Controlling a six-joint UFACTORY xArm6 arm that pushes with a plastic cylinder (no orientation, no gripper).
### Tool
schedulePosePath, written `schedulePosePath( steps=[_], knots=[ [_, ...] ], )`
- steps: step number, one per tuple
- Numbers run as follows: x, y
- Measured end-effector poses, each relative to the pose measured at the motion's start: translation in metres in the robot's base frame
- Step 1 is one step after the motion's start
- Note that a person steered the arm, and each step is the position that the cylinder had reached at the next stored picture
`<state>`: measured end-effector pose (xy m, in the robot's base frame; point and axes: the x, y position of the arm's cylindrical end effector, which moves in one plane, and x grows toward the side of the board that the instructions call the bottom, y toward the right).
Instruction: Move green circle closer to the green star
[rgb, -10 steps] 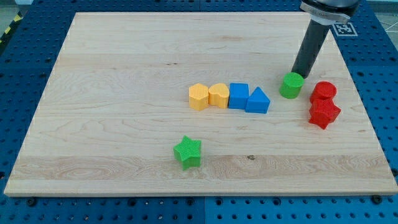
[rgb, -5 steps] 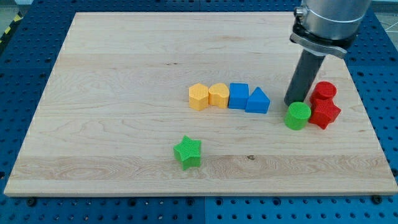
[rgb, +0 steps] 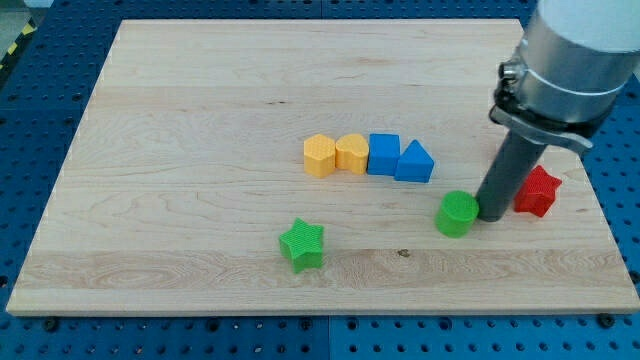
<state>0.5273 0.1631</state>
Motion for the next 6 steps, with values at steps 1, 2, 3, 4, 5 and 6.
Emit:
schedulePosePath(
  steps=[1, 2, 3, 4, 5, 6],
  knots=[
    [0.001, -0.023],
    [0.001, -0.035],
    [0.002, -0.057],
    [0.014, -0.075],
    [0.026, -0.09],
    [0.031, -0.104]
  ],
)
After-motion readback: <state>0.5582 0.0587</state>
